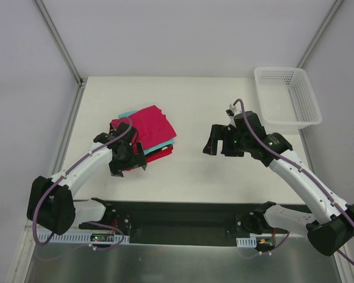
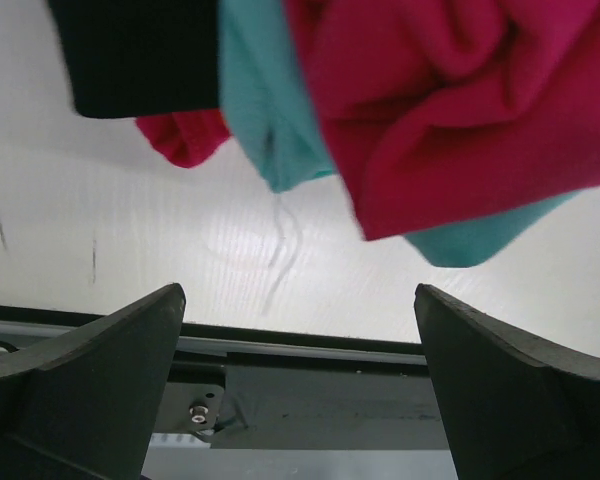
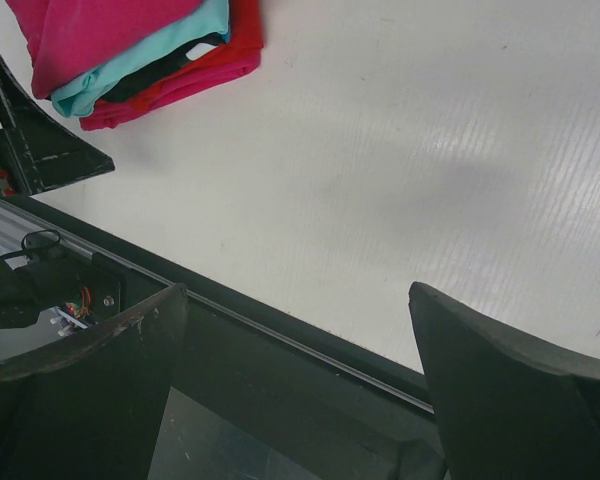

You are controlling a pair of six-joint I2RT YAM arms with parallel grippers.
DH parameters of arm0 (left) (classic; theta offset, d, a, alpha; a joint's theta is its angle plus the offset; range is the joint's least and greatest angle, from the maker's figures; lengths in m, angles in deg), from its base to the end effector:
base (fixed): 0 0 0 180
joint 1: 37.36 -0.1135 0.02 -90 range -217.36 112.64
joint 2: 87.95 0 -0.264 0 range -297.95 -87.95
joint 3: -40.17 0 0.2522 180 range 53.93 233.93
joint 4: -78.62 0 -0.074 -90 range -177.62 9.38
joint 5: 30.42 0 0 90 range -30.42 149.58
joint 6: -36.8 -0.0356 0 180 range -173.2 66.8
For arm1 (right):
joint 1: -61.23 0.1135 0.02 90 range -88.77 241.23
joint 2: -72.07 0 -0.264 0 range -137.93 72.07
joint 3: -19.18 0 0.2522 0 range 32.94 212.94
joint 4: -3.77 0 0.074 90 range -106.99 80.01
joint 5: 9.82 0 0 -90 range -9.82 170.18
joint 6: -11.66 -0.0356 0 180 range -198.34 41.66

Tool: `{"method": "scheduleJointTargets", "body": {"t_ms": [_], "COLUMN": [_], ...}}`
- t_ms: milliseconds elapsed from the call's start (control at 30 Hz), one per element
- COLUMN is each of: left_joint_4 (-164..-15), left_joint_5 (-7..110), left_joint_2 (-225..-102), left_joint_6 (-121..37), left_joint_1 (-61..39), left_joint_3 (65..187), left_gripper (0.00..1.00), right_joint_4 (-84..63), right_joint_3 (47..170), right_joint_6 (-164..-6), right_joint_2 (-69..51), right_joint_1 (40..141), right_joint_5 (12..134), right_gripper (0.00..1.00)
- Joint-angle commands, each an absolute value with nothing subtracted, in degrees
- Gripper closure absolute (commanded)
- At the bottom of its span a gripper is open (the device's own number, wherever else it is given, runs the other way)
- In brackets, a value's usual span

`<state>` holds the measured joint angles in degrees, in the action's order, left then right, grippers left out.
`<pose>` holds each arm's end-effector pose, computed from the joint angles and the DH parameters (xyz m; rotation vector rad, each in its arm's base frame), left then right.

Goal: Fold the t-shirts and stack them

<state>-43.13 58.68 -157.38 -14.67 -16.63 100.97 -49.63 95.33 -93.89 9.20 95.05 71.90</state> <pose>0.2052 -0.0783 0.2220 -0.4261 2.7502 -0.3004 0.1871 0.1315 0.3360 -0.4487 2.2951 0.6076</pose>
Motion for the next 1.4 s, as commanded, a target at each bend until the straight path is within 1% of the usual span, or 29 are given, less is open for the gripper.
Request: {"method": "scheduleJointTargets", "body": {"t_ms": [0,33,100,233,267,367,433,500,600,700,833,1067,1233,1367], "left_joint_4": [-40.7,-40.4,-40.4,-40.2,-40.5,-43.0,-46.7,-48.3,-48.9,-49.4,-49.7,-52.0,-52.9,-53.4], "left_joint_5": [64.0,65.8,66.8,73.5,77.1,82.1,84.6,90.5,95.3,96.9,103.7,112.4,115.7,115.1], "left_joint_2": [-162.2,-164.5,-167.6,-169.2,-168.9,-166.9,-165.0,-164.3,-163.4,-162.8,-162.7,-164.0,-169.5,-174.9], "left_joint_6": [-12.8,-12.3,-11.3,-8.3,-7.2,-2.9,0.1,3.8,7.4,11.2,17.2,23.4,25.2,25.6], "left_joint_1": [-10.7,-8.8,-8.2,-8.0,-8.0,-7.7,-7.0,-4.9,-1.9,0.9,8.5,15.9,16.5,16.4], "left_joint_3": [107.0,107.5,109.0,110.2,110.0,107.4,103.5,100.6,98.7,97.3,95.2,93.9,96.2,99.3], "left_gripper": [0.01,0.01,0.01,0.01,0.01,0.01,0.01,0.01,0.01,0.01,0.01,0.01,0.01,0.01], "right_joint_4": [-49.5,-49.5,-50.0,-51.2,-51.6,-51.8,-51.8,-51.6,-51.2,-51.1,-50.4,-49.9,-50.0,-50.8], "right_joint_3": [95.6,95.6,95.8,96.0,96.0,95.7,95.3,95.0,94.4,94.2,93.5,92.4,92.2,92.1], "right_joint_6": [-94.5,-94.5,-94.4,-93.8,-93.8,-93.5,-93.5,-93.4,-93.3,-93.1,-92.8,-92.8,-92.5,-92.1], "right_joint_2": [9.6,9.8,9.9,10.7,10.8,11.1,10.8,10.6,10.1,9.4,9.7,9.3,9.5,9.6], "right_joint_1": [94.9,94.8,94.8,94.8,94.8,94.8,94.7,94.7,94.8,94.8,94.8,94.7,94.7,94.7], "right_joint_5": [71.7,71.8,72.1,73.2,73.4,73.6,73.3,73.1,72.7,72.2,72.1,70.8,70.3,70.2], "right_gripper": [0.04,0.04,0.04,0.04,0.04,0.04,0.04,0.04,0.04,0.04,0.04,0.04,0.04,0.04]}}
